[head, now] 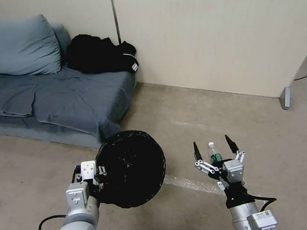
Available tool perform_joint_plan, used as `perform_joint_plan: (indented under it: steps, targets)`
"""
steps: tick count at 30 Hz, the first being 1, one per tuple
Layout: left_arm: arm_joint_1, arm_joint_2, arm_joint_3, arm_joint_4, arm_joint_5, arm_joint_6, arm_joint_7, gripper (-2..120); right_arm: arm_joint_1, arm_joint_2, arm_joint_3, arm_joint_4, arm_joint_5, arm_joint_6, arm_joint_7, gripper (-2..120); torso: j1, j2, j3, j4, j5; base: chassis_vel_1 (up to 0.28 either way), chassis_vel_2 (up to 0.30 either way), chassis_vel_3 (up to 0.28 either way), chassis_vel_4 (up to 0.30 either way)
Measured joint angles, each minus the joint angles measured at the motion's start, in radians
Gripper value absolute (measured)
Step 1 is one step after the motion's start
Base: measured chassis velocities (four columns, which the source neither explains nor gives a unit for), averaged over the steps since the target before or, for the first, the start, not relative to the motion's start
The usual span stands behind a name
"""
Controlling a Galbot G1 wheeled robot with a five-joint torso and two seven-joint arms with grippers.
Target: Pick up the trash bin, then pick up the garbage from the floor and place it into the trash bin.
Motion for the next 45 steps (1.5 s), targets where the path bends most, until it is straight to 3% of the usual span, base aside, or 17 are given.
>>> perform_joint_plan:
  steps: [9,13,16,20,29,45]
  targets:
    - [0.007,0.007,0.005,0.003,0.000,-0.002,-0.005,1,0.048,0.000,0.054,0.001,0.034,-0.055,0.000,100,0.000,0.000,0.000,-0.0001,0.0000,0.000,0.000,0.000,0.000]
    - [0.009,0.006,0.005,0.003,-0.002,-0.002,-0.006,1,0.108,0.000,0.098,0.007,0.086,-0.169,0.011,100,0.000,0.000,0.000,0.0001,-0.0001,0.000,0.000,0.000,0.000]
    - [0.009,0.001,0.007,0.003,-0.001,-0.002,-0.005,1,0.170,-0.046,0.126,-0.015,0.168,-0.297,0.055,100,0.000,0.000,0.000,0.0001,0.0001,0.000,0.000,0.000,0.000]
    - [0.005,-0.001,0.012,0.002,-0.001,-0.002,-0.007,1,0.217,-0.087,0.144,-0.043,0.212,-0.359,0.077,100,0.000,0.000,0.000,0.0000,0.0001,0.000,0.000,0.000,0.000]
    - [-0.001,-0.004,0.016,0.009,-0.001,0.000,-0.014,1,0.330,-0.150,0.168,-0.175,0.259,-0.420,0.088,100,0.000,0.000,0.000,0.0000,0.0001,0.000,0.000,0.000,0.000]
    - [0.007,0.001,0.012,0.008,-0.003,0.002,-0.012,1,0.410,-0.156,0.169,-0.373,0.241,-0.434,0.073,100,0.000,0.000,0.000,0.0000,0.0001,0.000,0.000,0.000,0.000]
